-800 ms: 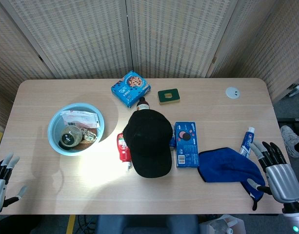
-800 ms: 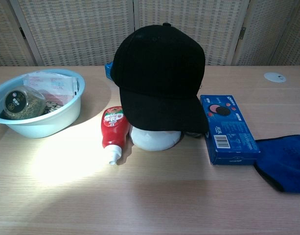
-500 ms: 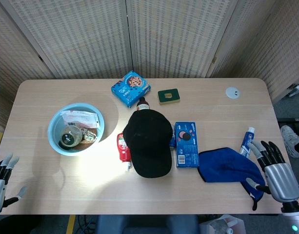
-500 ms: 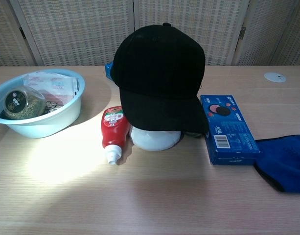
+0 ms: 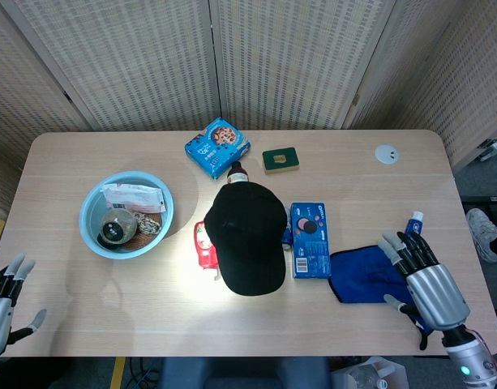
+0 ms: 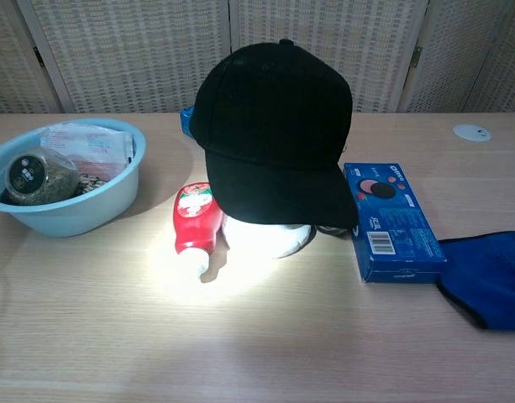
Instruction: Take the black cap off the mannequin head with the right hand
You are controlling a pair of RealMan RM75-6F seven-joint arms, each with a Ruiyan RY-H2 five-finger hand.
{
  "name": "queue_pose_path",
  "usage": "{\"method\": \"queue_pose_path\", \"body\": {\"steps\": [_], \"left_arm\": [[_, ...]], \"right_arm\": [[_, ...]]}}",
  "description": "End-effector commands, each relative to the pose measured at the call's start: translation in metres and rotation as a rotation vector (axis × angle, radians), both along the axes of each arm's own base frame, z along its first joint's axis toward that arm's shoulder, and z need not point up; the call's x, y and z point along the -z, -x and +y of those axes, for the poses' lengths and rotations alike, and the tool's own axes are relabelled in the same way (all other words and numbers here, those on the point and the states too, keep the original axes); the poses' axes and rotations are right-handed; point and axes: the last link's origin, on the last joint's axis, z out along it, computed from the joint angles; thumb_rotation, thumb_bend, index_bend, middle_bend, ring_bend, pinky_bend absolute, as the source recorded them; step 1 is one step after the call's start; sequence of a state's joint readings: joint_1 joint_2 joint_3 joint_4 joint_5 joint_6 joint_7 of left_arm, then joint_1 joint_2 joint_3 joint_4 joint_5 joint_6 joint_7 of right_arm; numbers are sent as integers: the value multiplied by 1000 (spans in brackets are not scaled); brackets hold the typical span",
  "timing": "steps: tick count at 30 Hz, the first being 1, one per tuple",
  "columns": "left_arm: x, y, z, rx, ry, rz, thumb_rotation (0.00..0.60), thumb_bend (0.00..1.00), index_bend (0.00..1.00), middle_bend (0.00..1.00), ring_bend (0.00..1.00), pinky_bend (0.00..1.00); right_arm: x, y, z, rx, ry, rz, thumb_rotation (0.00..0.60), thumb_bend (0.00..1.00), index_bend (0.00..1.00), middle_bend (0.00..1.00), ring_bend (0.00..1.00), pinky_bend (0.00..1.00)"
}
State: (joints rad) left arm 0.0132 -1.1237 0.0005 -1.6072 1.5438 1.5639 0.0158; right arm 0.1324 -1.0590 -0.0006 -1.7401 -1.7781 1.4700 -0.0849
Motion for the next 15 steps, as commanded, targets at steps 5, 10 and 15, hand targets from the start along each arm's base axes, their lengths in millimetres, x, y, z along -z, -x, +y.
{"method": "queue_pose_path", "body": {"steps": [5,10,15], "left_arm": [[-1,0,-1,-5,-1,2,600,246,21,0,71,7],[-2,1,-2,-11,-4,3,600,246,21,0,71,7],[-2,2,-4,-18,-5,4,600,246,21,0,71,7]], "right_arm": [[23,-33,-16,-118,-38,19,600,0,0,36,0,0],[39,-50,-23,-176,-68,23,600,0,0,32,0,0],[56,-66,-28,-231,-92,21,600,0,0,22,0,0]]}}
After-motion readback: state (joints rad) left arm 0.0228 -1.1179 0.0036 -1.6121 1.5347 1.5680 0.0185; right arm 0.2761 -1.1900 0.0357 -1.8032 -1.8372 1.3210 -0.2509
